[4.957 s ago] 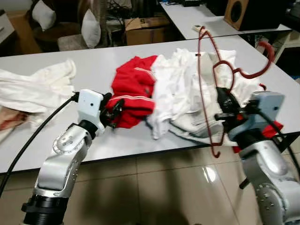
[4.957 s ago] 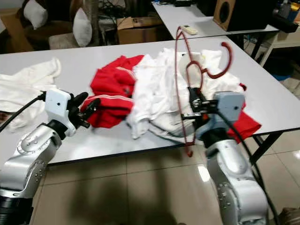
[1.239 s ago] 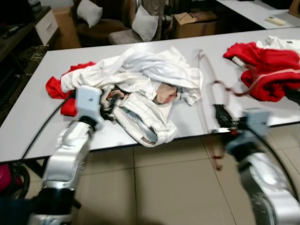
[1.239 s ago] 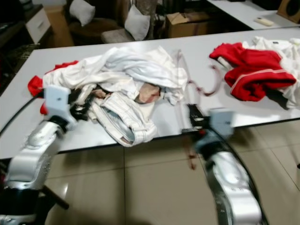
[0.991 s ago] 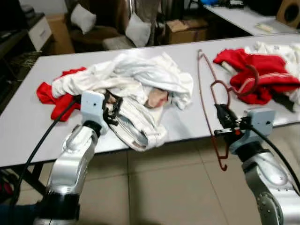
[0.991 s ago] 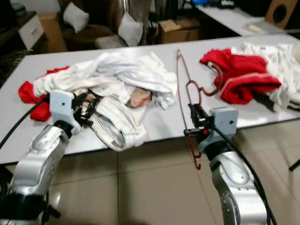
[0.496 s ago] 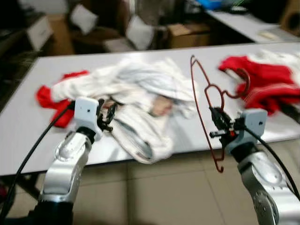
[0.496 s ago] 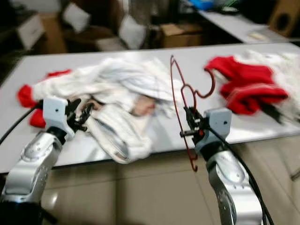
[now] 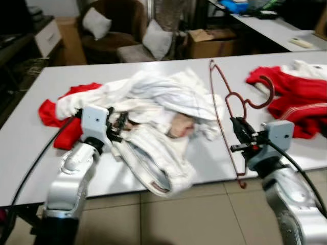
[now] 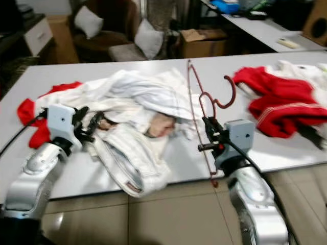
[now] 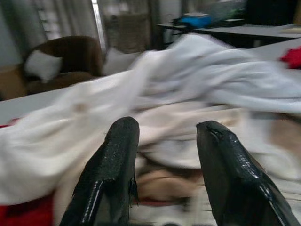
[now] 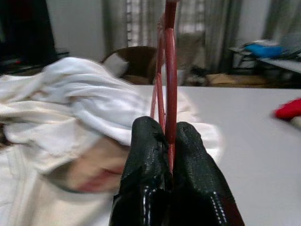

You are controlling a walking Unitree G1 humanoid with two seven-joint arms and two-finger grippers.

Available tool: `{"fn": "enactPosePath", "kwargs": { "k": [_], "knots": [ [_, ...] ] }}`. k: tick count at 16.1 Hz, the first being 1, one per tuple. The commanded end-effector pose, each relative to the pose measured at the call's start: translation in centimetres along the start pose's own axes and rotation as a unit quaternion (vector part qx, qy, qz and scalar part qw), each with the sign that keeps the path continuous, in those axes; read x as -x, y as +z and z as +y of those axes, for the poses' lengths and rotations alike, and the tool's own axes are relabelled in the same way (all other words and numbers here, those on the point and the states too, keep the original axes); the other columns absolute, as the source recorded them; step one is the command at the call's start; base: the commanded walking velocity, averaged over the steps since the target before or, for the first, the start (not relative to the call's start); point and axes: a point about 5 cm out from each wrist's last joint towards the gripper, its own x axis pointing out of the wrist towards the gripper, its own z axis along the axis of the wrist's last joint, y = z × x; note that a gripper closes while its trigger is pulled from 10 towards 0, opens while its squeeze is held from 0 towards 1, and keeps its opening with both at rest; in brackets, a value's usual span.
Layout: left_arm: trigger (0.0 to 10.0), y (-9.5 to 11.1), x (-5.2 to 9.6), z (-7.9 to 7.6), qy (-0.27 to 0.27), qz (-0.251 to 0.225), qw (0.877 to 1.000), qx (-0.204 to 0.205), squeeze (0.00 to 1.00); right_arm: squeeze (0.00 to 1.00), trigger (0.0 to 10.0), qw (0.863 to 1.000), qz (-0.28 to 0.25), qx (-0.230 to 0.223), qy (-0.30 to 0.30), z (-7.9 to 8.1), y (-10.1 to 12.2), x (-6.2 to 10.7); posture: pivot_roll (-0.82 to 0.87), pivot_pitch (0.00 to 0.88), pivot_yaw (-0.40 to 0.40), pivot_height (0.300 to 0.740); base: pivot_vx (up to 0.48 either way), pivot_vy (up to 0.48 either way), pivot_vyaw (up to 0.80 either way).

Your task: Hang hanger

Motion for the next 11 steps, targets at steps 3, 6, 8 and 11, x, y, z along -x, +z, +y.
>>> {"fn": "enactPosePath", "kwargs": {
  "k": [3, 6, 8, 11],
  "knots": [
    [10.0, -0.8, -0.7, 2.3, 0.038, 0.034, 0.998, -0.037, 0.0, 0.0, 10.0, 1.0, -0.015, 0.007, 0.007, 0.2, 0.4, -0.5, -0.11, 0.0, 0.024, 0.74, 0.0, 0.0, 0.0],
    [10.0, -1.1, -2.1, 3.6, 0.034, 0.055, 0.996, -0.066, 0.0, 0.0, 10.0, 1.0, -0.018, 0.01, 0.009, 0.2, 0.4, -0.7, -0.11, 0.0, 0.029, 0.74, 0.0, 0.0, 0.0],
    [10.0, -1.7, -2.9, 4.0, 0.021, 0.074, 0.994, -0.079, 0.0, 0.0, 10.0, 1.0, -0.02, 0.011, 0.006, 0.1, 0.4, -0.7, -0.11, 0.0, 0.037, 0.74, 0.0, 0.0, 0.0],
    [10.0, -2.2, -4.4, 5.1, 0.018, 0.095, 0.984, -0.148, 0.0, 0.0, 10.0, 1.0, -0.023, 0.012, -0.001, 0.1, 0.3, -0.5, -0.12, 0.0, 0.051, 0.74, 0.0, 0.0, 0.0]
  ]
}}
